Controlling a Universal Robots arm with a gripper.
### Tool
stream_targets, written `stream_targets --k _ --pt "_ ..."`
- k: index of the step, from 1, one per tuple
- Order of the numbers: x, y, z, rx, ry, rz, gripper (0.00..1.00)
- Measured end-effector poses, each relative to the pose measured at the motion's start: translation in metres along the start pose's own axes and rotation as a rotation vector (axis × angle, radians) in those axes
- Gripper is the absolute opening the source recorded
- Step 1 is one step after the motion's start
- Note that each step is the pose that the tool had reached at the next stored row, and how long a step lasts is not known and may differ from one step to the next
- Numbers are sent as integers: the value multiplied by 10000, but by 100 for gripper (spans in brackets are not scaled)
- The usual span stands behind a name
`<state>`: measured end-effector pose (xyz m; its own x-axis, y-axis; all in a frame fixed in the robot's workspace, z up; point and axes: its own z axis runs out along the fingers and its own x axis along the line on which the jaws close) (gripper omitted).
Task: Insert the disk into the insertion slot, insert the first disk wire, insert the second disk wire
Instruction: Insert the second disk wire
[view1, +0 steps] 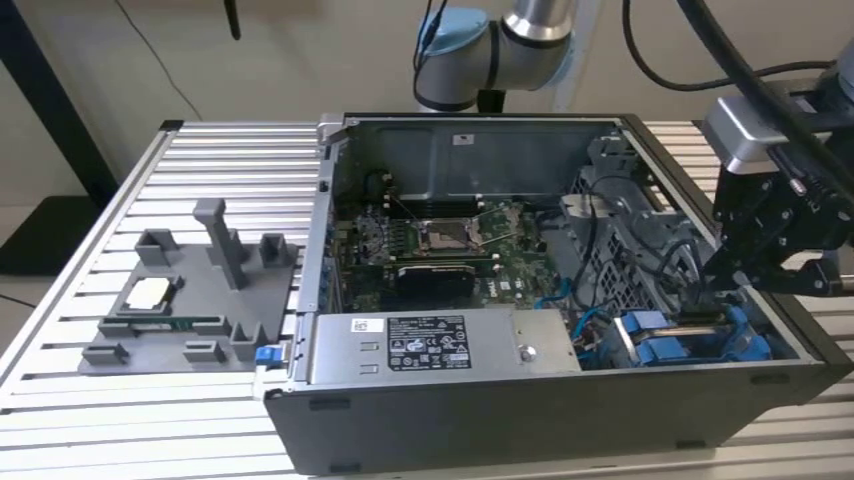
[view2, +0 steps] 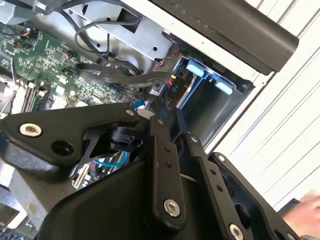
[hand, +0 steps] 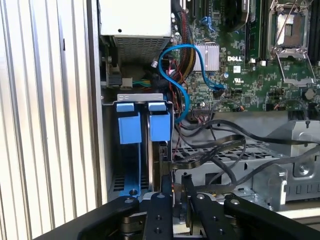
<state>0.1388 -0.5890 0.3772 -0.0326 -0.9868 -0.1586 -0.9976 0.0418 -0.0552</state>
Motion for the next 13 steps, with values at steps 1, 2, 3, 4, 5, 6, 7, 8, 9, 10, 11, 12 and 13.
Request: stream_targets --k 1,2,3,4,5,6,7,8,9,10,11,12,13 --pt "0 0 0 0 -2 0 23" --pt "0 0 0 0 -2 0 23" --pt "0 0 0 0 -3 0 23" --pt "0 0 -1 -1 -2 0 23" --pt "-5 2 -14 -11 17 -4 23" --pt "-18 10 -47 -35 63 -8 23" --pt "-38 25 -98 -79 134 -15 23" --pt "-64 45 -169 -137 231 -23 23" --pt "-97 67 -254 -208 349 -36 23" --pt "-143 100 -375 -306 517 -52 23" --pt "-193 135 -505 -413 698 -70 23" --pt "-248 174 -650 -533 897 -90 23" --pt "-300 210 -785 -641 1085 -108 23"
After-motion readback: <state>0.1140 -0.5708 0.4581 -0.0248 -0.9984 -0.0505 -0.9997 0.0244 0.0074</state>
